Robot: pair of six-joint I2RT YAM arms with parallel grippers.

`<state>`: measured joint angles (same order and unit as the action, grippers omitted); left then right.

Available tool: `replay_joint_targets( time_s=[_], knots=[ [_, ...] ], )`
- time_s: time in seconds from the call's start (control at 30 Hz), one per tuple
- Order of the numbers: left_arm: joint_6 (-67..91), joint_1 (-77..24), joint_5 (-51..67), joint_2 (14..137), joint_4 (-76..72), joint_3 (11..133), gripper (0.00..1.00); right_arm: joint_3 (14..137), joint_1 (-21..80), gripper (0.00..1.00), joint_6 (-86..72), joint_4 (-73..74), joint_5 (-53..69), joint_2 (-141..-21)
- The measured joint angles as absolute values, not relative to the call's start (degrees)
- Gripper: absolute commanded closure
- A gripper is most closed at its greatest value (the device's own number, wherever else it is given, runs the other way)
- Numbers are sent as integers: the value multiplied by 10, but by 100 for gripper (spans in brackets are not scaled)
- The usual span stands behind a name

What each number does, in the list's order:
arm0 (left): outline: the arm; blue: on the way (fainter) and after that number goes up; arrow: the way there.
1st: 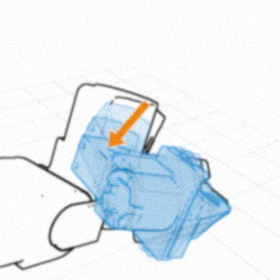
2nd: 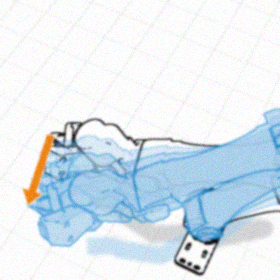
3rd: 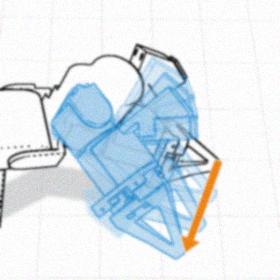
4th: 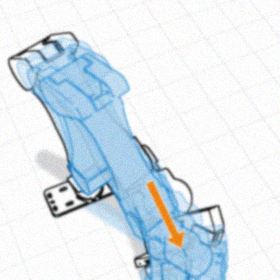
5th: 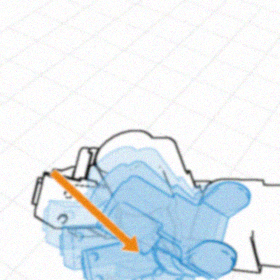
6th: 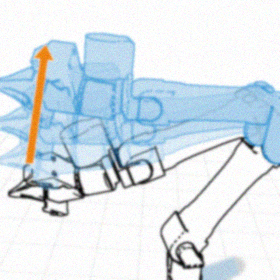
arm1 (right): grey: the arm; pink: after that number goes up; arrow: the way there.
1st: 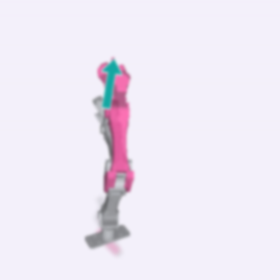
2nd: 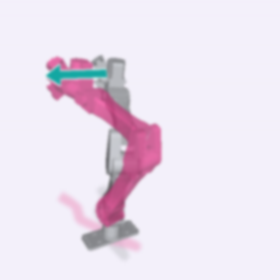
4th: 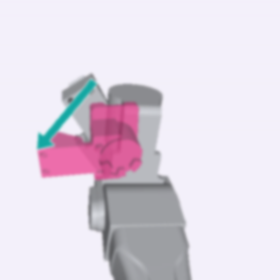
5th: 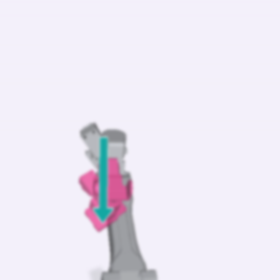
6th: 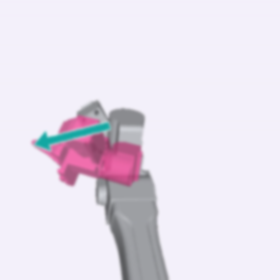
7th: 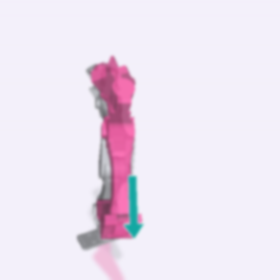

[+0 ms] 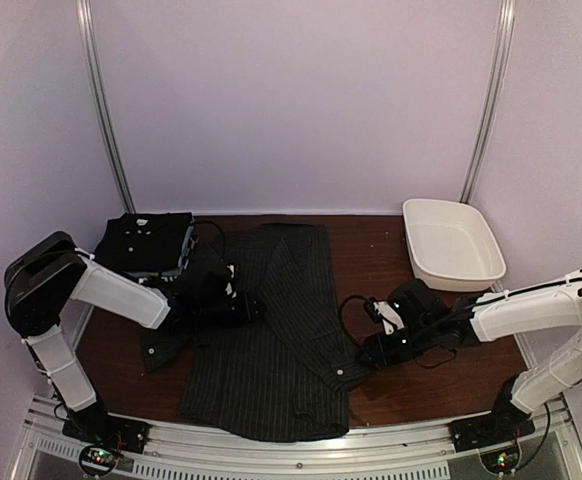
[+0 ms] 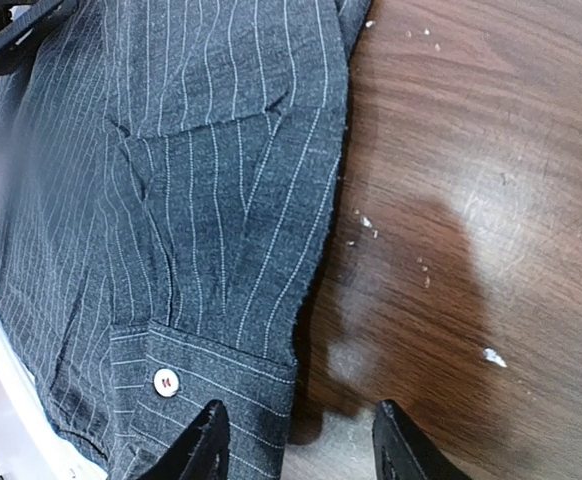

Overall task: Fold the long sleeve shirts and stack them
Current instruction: Fold the flattened shirt at the center of the board.

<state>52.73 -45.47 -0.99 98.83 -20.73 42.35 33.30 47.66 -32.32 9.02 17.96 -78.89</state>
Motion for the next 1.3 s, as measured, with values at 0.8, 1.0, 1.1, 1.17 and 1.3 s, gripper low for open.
replay_joint_targets(
  time_s=[0.8, 1.0, 1.1, 1.17, 1.3],
  knots=[
    [572, -450, -1, 1061, -261, 453, 90, 321, 486, 99, -356, 44, 232, -809],
    [564, -447, 1, 1061, -262, 454, 98, 323, 491, 100, -362, 44, 239, -809],
    [558, -444, 1, 1058, -257, 454, 100, 326, 496, 100, -364, 45, 244, -809],
    [553, -440, 2, 1054, -252, 454, 100, 332, 502, 100, -366, 48, 248, -809],
    [542, -430, 2, 1041, -243, 457, 100, 348, 517, 100, -374, 51, 256, -809]
  ],
)
